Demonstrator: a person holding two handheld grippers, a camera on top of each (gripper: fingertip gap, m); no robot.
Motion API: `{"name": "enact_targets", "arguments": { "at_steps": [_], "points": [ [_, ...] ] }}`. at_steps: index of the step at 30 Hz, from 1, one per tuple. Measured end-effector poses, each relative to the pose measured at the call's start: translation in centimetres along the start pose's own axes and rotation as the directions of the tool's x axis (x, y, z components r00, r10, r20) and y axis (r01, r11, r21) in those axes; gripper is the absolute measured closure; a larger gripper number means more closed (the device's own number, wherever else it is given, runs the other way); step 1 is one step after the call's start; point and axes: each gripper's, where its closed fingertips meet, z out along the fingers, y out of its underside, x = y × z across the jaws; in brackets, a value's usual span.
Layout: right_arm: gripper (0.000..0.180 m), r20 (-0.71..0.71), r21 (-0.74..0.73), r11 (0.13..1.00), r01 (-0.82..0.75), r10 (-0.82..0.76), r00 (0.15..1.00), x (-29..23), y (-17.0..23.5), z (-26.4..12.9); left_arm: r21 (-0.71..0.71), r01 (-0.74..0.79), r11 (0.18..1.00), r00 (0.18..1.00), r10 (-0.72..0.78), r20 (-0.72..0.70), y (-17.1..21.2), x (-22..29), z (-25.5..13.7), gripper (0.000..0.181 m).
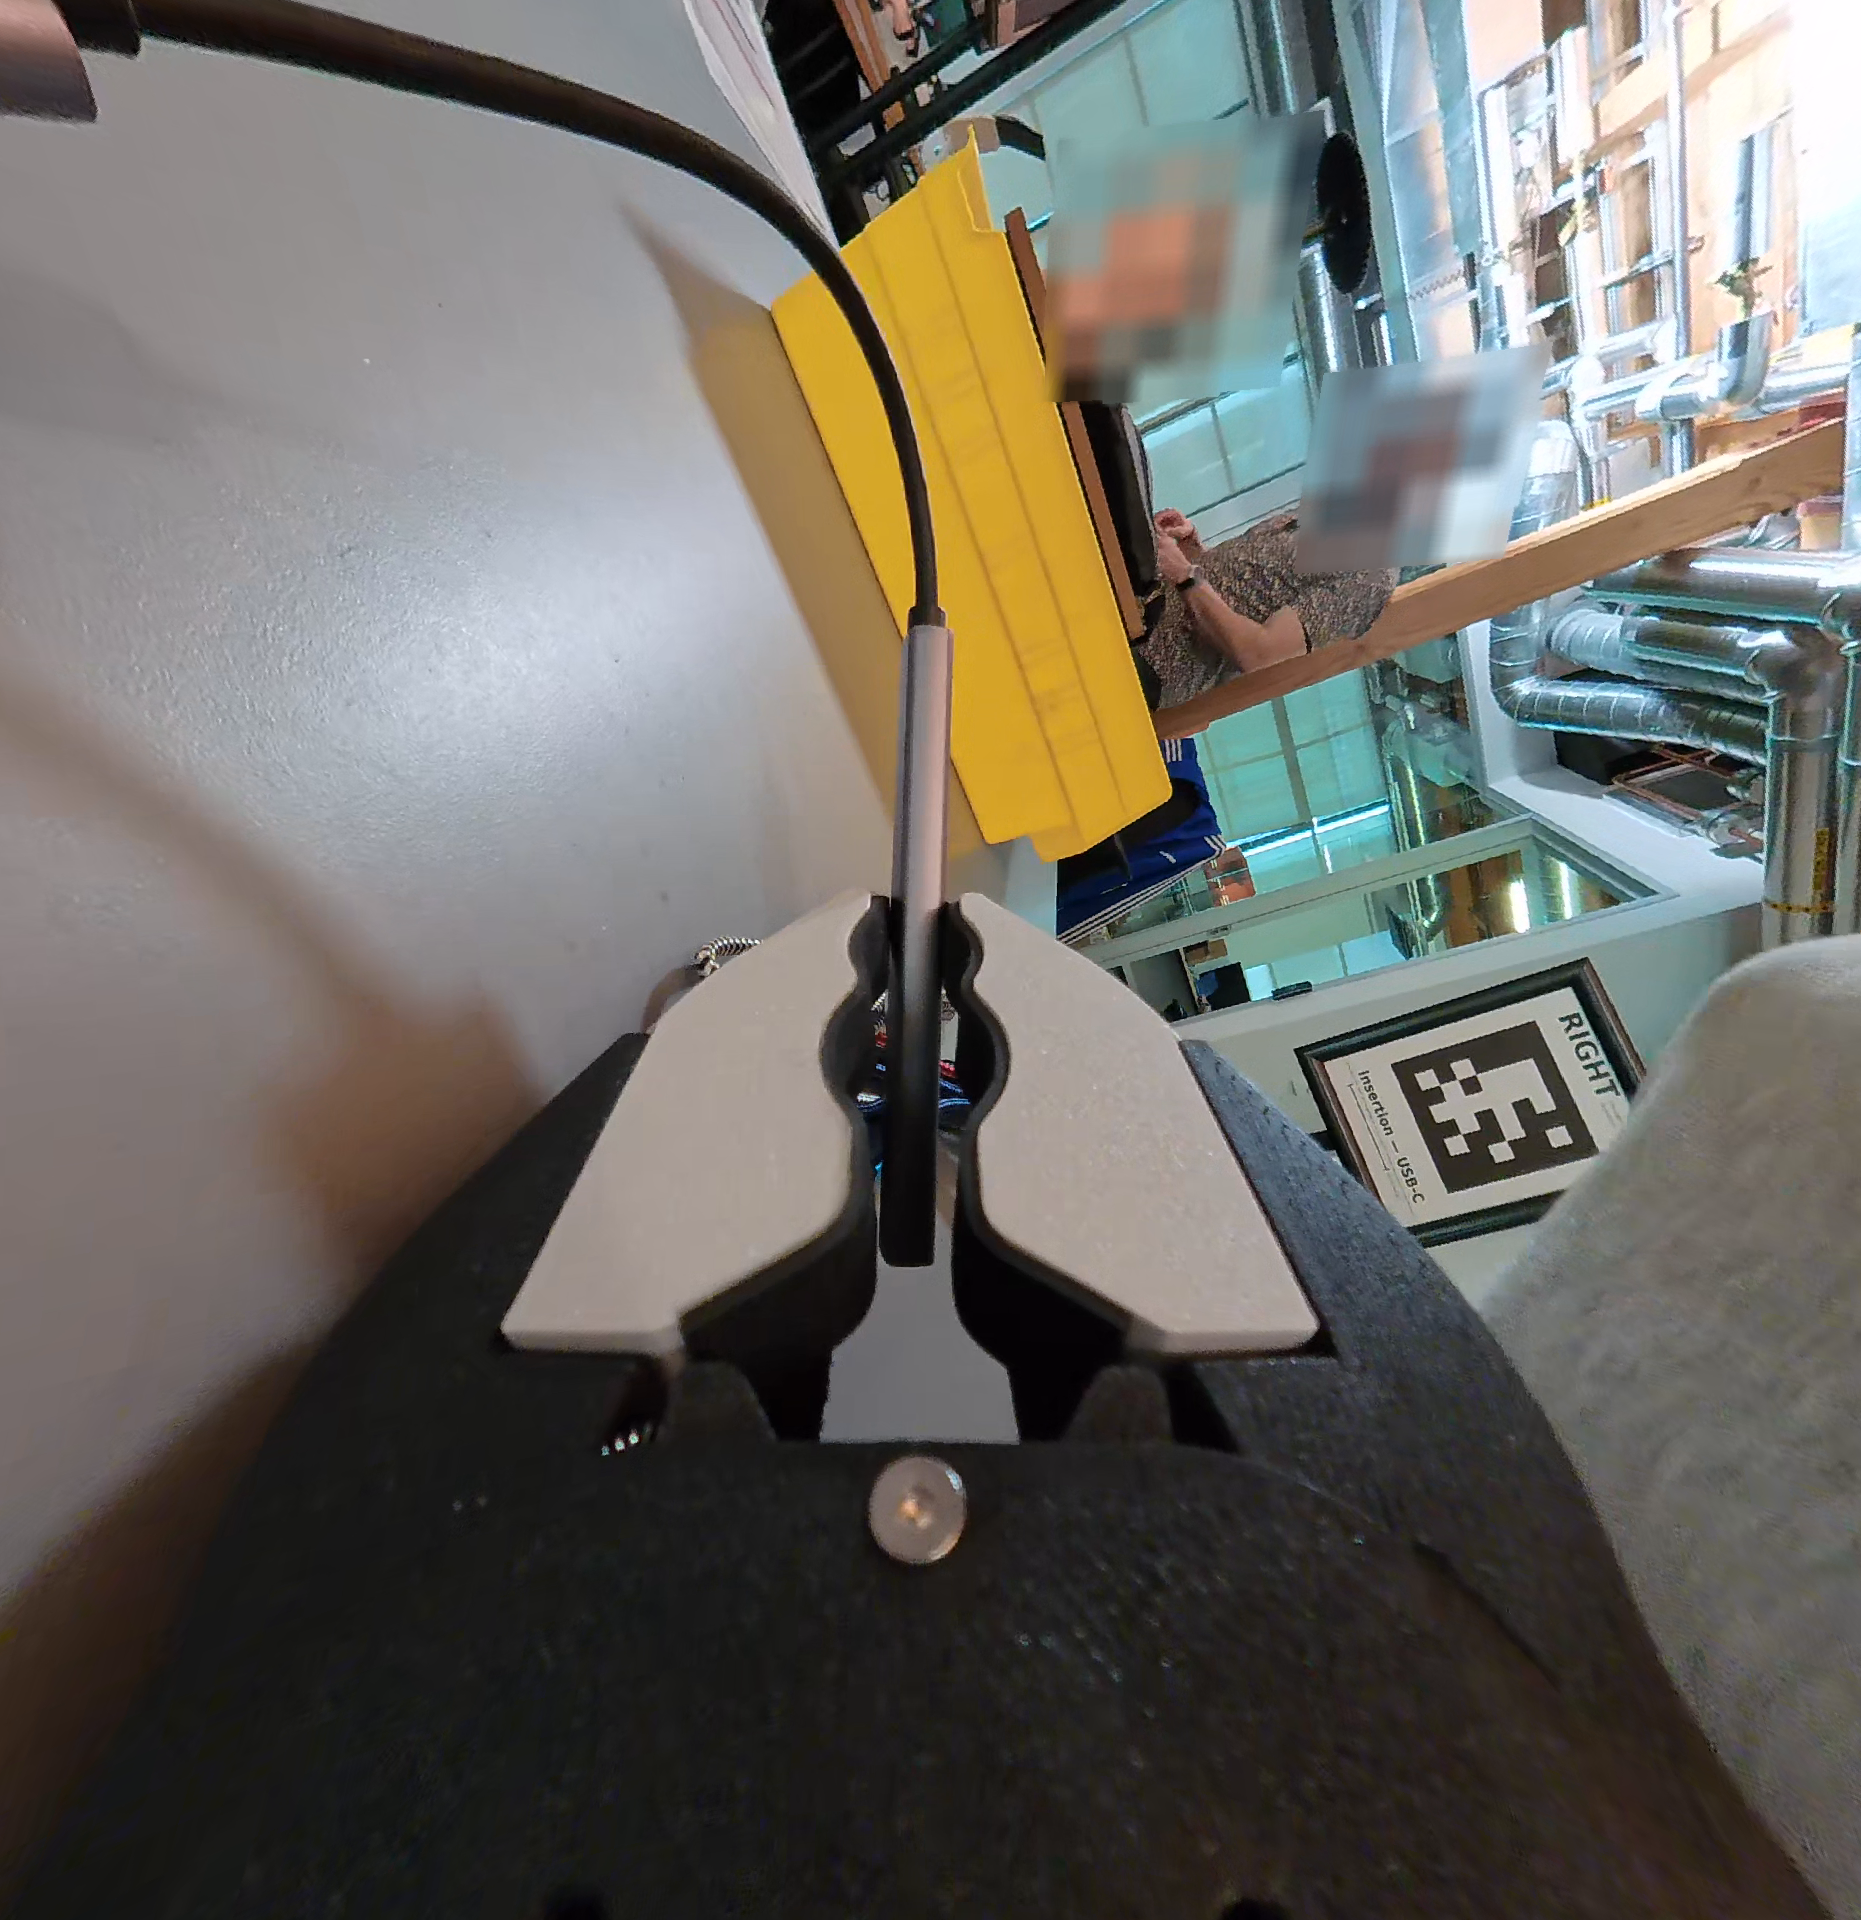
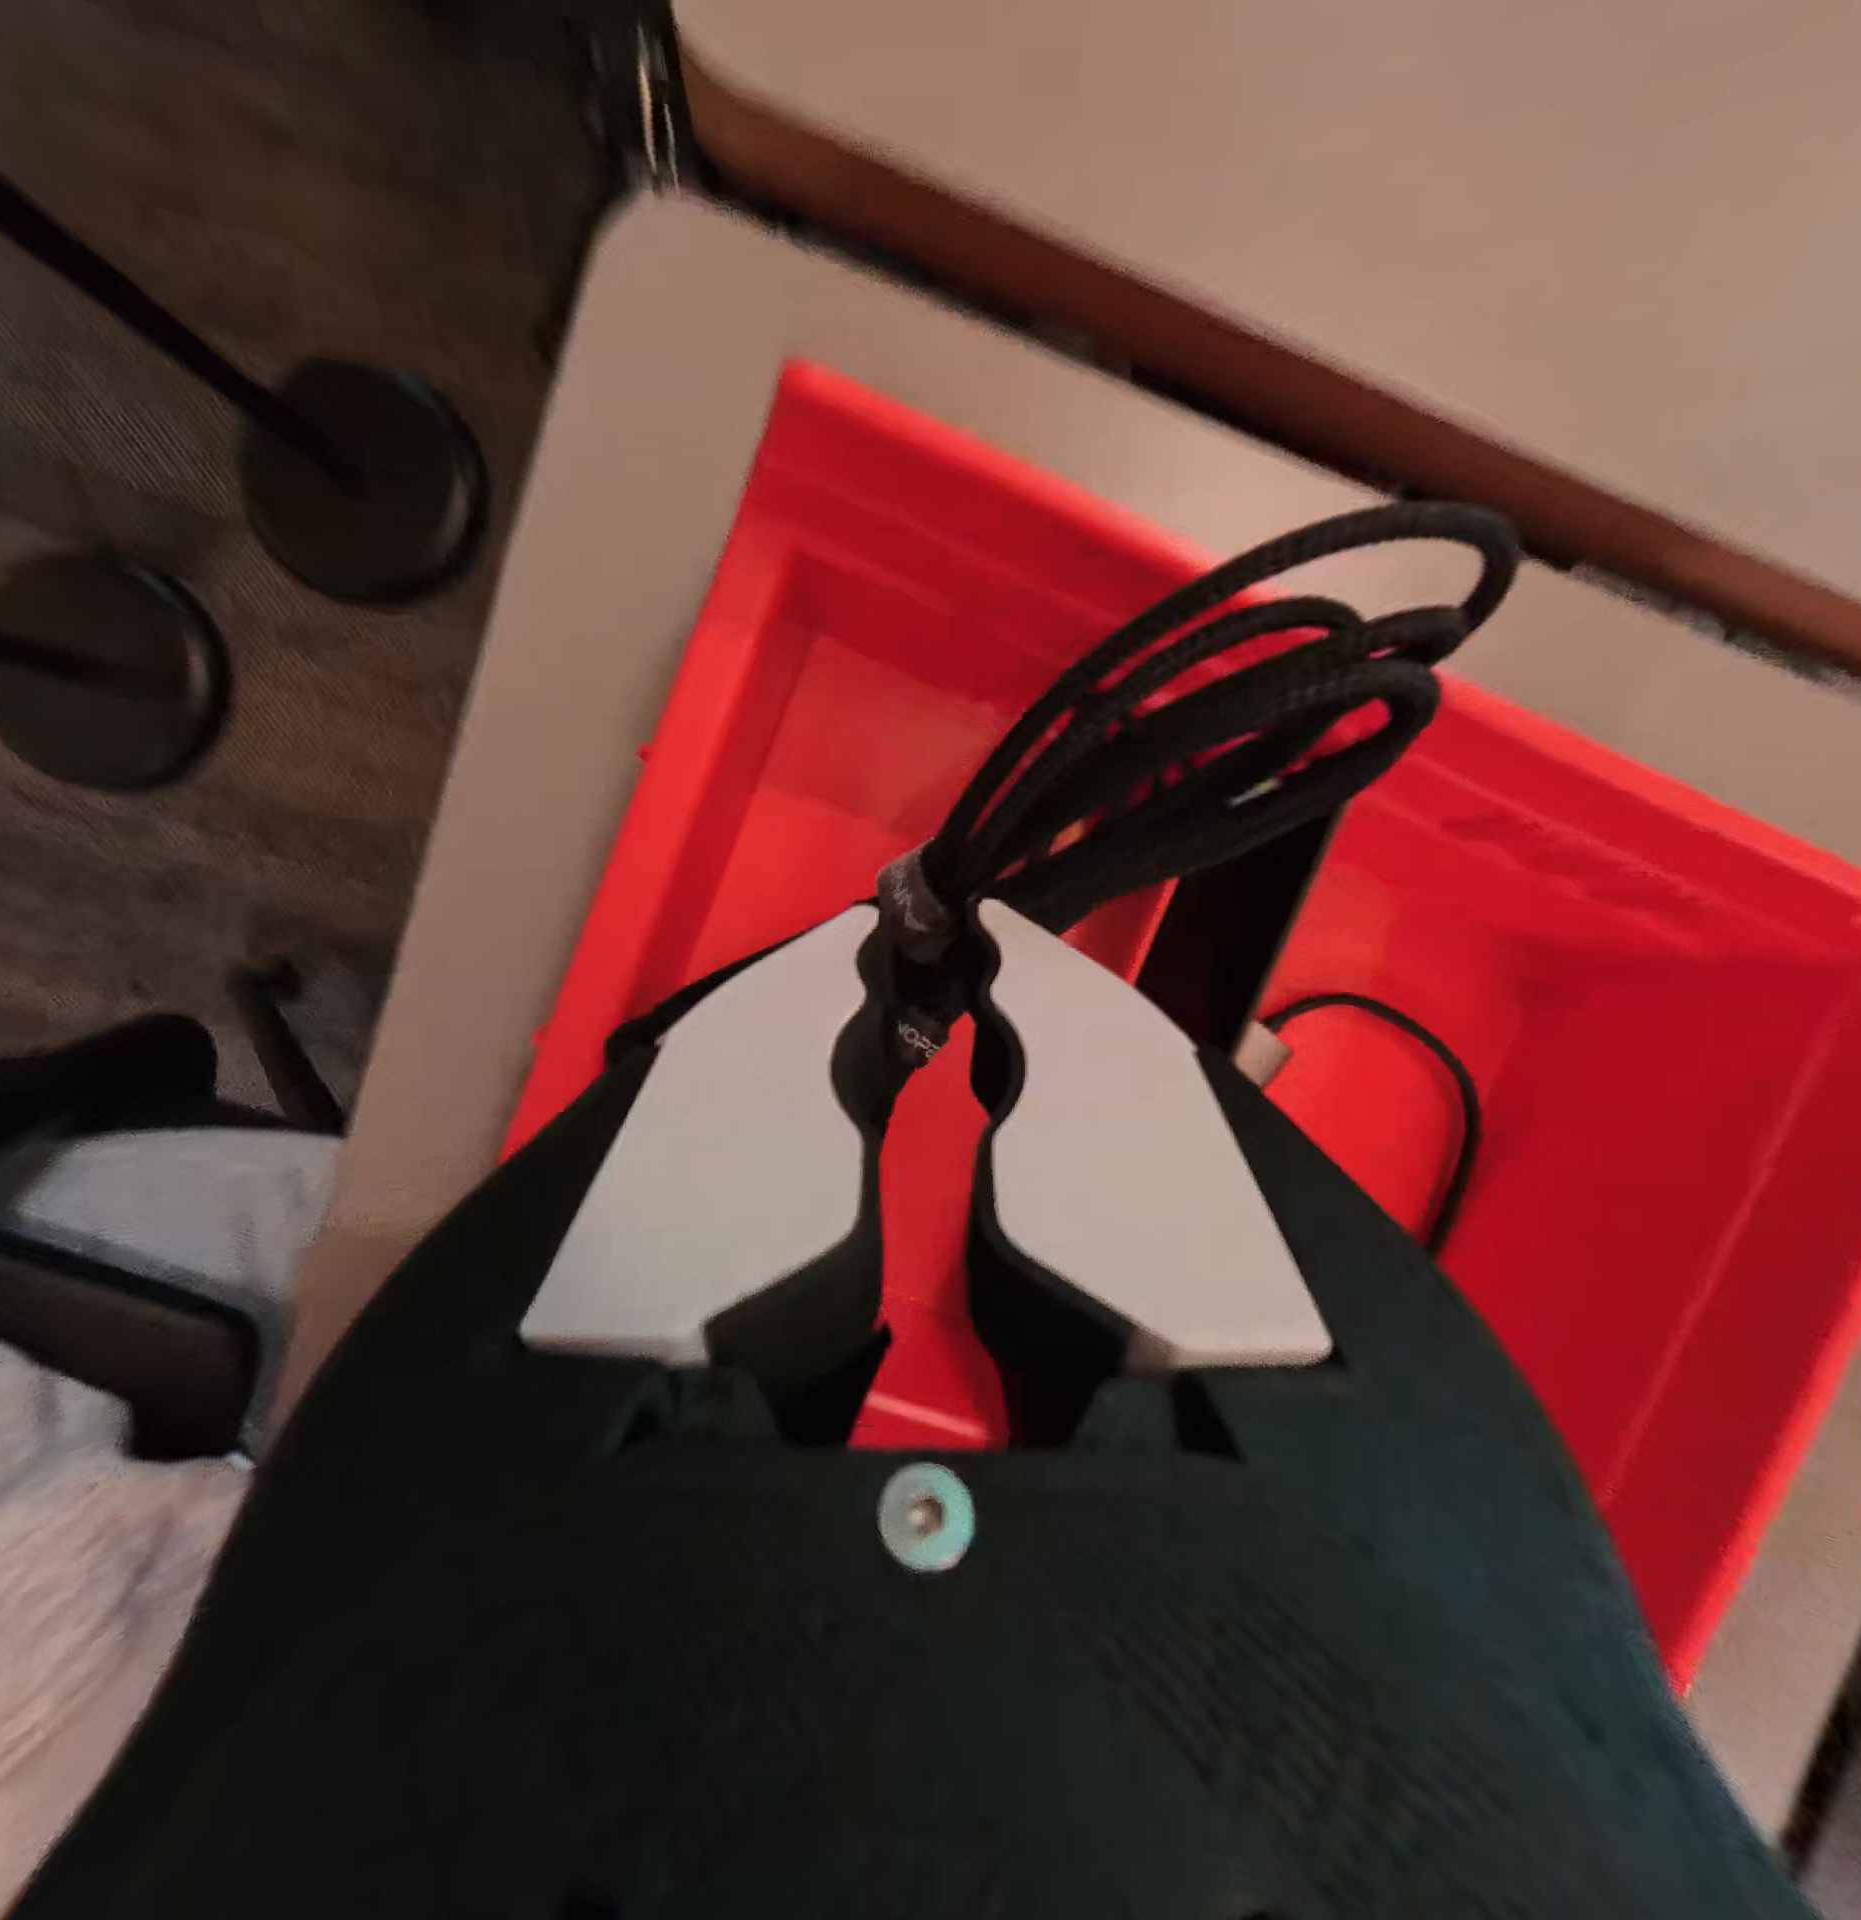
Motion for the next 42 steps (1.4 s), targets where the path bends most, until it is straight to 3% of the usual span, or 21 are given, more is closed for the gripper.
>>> {"name": "enact_targets", "arguments": {
  "at_steps": [5,10,16,22,27,30,33,37,40,42],
  "points": [
    [0.167,0.072,0.357,0.932,-0.066,0.043,0.996,-0.5,-2.5,-9.9,0.000,0.002,1.000,1.000,-0.002,0.001,0.0,0.0,0.0,0.170],
    [0.167,0.176,0.603,0.794,-0.080,-0.035,0.984,-2.7,0.1,-19.3,0.000,0.003,1.000,1.000,-0.003,0.002,0.0,-0.1,0.0,0.170],
    [0.166,0.325,0.748,0.614,-0.253,-0.007,0.946,-5.1,6.6,-26.0,0.000,0.008,1.000,1.000,-0.008,0.002,0.0,-0.1,0.1,0.170],
    [0.166,0.254,0.801,0.518,-0.300,0.160,0.954,-5.9,14.6,-30.4,-0.001,0.014,1.000,1.000,-0.014,-0.003,0.0,-0.1,0.0,0.170],
    [0.166,0.068,0.831,0.465,-0.304,0.458,0.886,-5.9,24.4,-34.0,-0.002,0.017,1.000,1.000,-0.017,-0.006,0.0,-0.1,0.0,0.170],
    [0.166,-0.152,0.797,0.485,-0.361,0.739,0.656,-5.0,34.6,-34.8,-0.006,0.032,0.999,0.999,-0.032,-0.020,0.0,-0.1,-0.1,0.170],
    [0.166,-0.214,0.695,0.455,-0.556,0.870,0.445,-6.7,43.5,-32.0,-0.008,0.035,0.999,0.999,-0.036,-0.025,0.1,0.0,-0.1,0.170],
    [0.165,-0.256,0.642,0.420,-0.641,0.906,0.337,-8.6,48.9,-28.6,-0.009,0.037,0.999,0.999,-0.038,-0.024,0.1,-0.1,-0.1,0.170],
    [0.163,-0.176,0.673,0.335,-0.660,0.939,0.297,-9.0,50.1,-26.9,-0.011,0.043,0.999,0.999,-0.043,-0.027,0.2,0.0,-0.2,0.170],
    [0.149,-0.091,0.705,0.274,-0.654,0.950,0.299,-9.0,50.0,-26.3,-0.013,0.047,0.999,0.999,-0.048,-0.027,0.2,-0.1,-0.2,0.170]
  ]
}}
